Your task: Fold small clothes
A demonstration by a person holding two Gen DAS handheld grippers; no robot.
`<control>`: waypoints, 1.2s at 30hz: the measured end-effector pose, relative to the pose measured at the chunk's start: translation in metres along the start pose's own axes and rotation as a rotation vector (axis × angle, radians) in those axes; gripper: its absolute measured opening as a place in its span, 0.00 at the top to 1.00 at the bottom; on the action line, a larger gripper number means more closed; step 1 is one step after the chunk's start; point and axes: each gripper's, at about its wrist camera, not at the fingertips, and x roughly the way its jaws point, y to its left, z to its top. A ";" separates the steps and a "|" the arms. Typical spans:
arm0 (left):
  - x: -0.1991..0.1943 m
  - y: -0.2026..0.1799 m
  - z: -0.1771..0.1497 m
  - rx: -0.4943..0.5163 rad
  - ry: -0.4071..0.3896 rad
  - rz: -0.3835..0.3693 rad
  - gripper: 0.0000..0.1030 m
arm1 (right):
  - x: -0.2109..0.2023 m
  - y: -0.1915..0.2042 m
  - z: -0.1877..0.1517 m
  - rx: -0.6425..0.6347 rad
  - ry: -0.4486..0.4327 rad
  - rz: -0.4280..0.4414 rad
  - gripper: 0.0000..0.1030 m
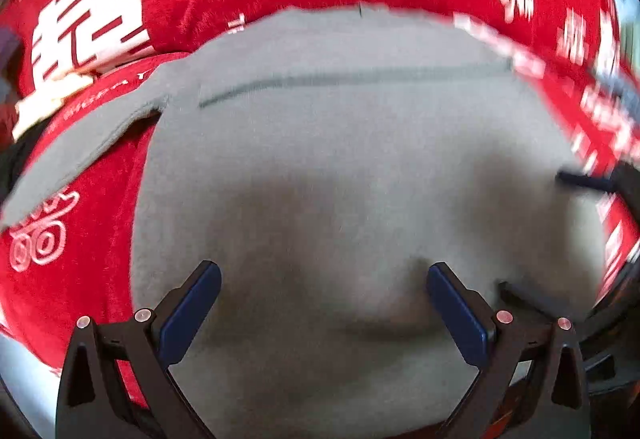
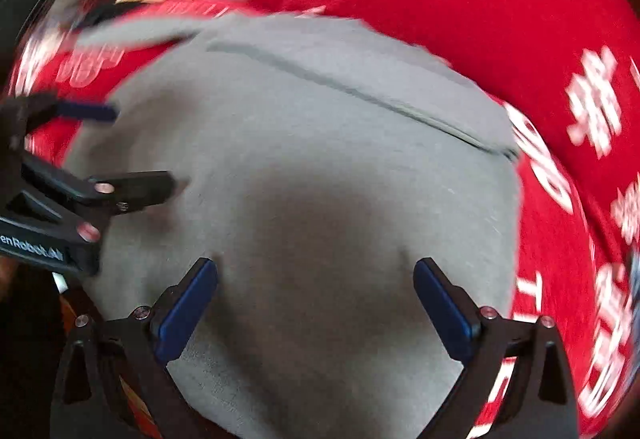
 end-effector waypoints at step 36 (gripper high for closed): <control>-0.020 0.044 0.003 -0.074 -0.027 -0.038 0.00 | -0.032 -0.049 -0.015 0.201 -0.049 0.100 0.01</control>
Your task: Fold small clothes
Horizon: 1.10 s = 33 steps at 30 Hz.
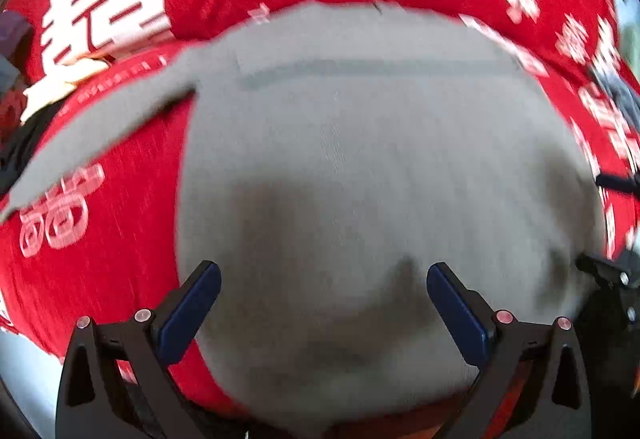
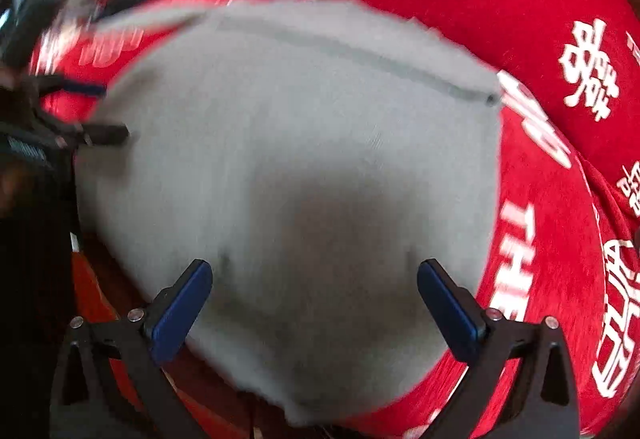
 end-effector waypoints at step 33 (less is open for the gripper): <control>0.018 0.282 0.043 -1.026 -0.124 0.336 0.00 | 0.167 -0.065 0.189 0.392 0.016 -0.241 0.00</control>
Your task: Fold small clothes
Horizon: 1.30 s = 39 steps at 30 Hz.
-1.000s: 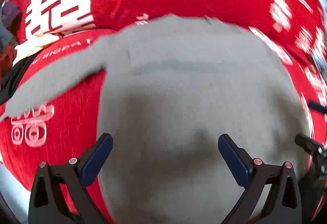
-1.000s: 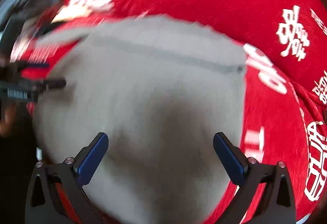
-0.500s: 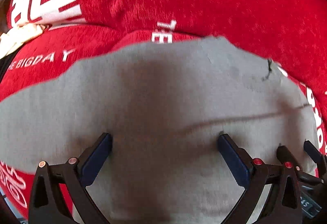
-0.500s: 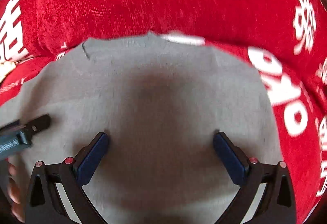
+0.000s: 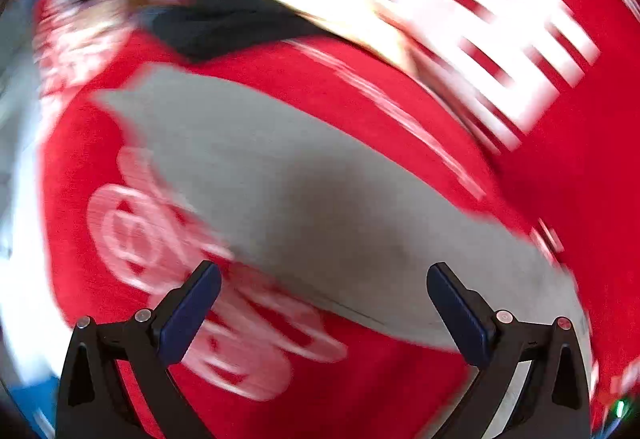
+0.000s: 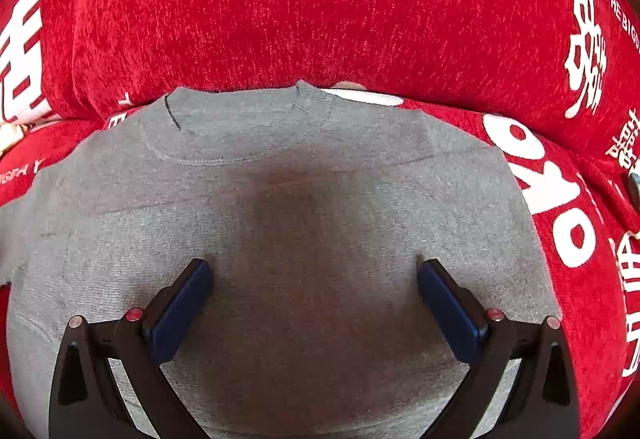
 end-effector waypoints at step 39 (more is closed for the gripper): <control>0.039 0.147 0.081 -0.210 -0.024 -0.215 0.91 | 0.010 0.303 0.002 -0.443 0.071 0.036 0.00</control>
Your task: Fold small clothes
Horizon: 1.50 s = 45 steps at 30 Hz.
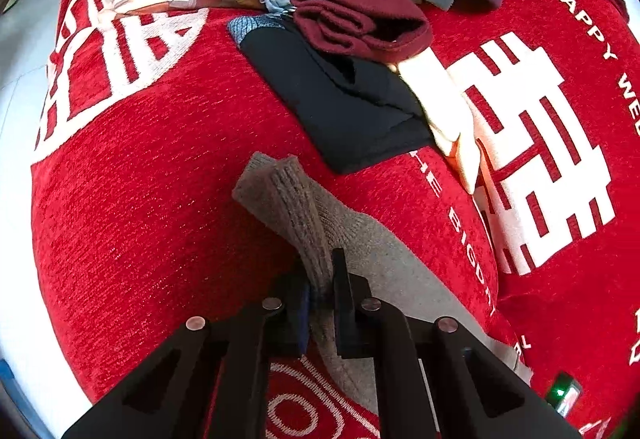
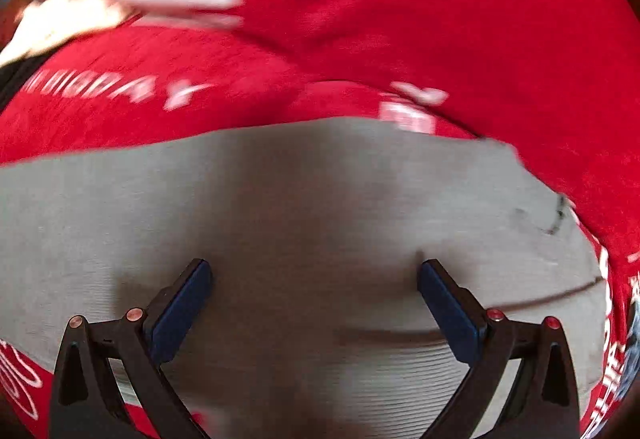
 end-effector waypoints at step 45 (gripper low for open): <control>-0.118 -0.339 -0.230 0.750 0.036 -0.167 0.91 | -0.094 -0.323 -0.176 0.312 -0.088 0.172 0.03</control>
